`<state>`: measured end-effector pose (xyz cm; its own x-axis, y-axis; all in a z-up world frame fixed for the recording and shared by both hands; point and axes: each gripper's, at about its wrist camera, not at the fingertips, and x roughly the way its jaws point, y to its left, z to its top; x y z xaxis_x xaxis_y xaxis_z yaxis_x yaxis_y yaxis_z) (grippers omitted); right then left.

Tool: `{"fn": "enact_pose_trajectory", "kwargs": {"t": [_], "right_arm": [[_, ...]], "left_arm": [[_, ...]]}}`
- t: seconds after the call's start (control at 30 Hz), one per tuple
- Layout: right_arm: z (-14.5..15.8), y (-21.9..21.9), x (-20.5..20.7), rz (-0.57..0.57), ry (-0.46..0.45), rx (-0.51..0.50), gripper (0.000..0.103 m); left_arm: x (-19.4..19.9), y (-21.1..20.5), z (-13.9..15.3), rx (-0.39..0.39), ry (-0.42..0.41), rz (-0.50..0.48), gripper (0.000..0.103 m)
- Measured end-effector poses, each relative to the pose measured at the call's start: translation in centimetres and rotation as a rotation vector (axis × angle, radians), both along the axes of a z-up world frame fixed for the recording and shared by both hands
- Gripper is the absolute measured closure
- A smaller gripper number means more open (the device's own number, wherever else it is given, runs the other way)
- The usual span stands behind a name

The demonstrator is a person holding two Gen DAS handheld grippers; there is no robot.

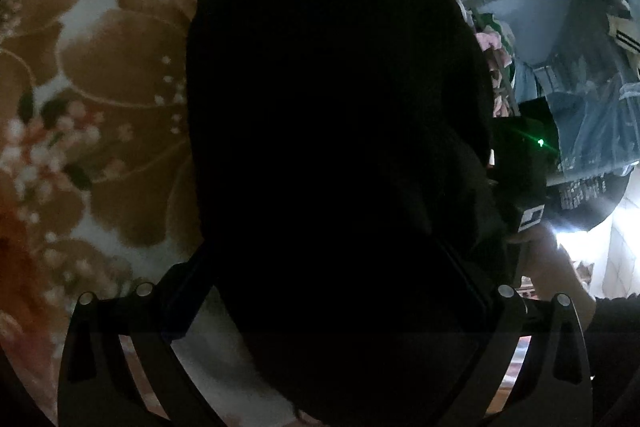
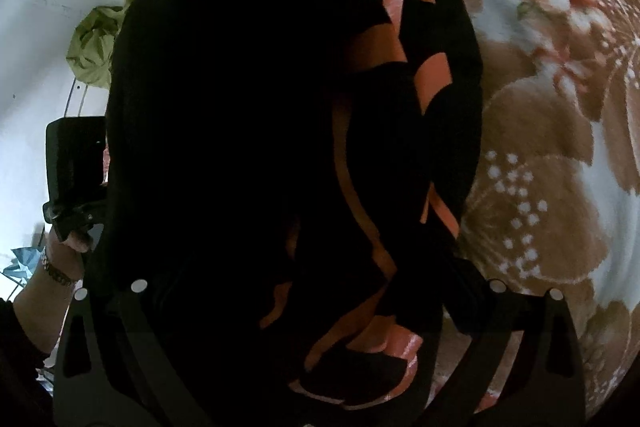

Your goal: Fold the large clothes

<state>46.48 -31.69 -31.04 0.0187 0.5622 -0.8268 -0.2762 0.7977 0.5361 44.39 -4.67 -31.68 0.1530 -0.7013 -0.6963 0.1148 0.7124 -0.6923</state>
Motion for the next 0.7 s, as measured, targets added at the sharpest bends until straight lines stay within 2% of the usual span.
{"fn": "enact_pose_trajectory", "kwargs": {"t": [0.23,0.37,0.47,0.53,0.6,0.7], "right_arm": [[-2.0,0.2,1.1,-0.029,0.026,0.051,0.003],[-1.2,1.0,0.7,-0.037,0.021,0.016,0.004],[0.2,2.4,-0.3,0.015,0.009,0.039,0.004],[0.5,3.3,-0.6,0.042,-0.006,0.031,0.004],[-0.3,3.3,-0.3,0.022,0.017,0.063,0.004],[-1.6,3.1,0.4,0.001,0.049,0.127,0.004]], "left_arm": [[0.9,-1.6,-1.2,-0.003,-0.026,0.001,0.003],[0.5,-2.4,-0.1,0.058,0.019,0.002,0.004],[-0.4,-3.5,1.5,0.107,-0.016,-0.052,0.004],[-0.4,-3.5,1.3,0.093,-0.014,-0.052,0.004],[0.0,-3.1,0.3,0.054,0.009,-0.033,0.004],[0.4,-3.1,-1.1,-0.046,0.031,-0.017,0.005]]}}
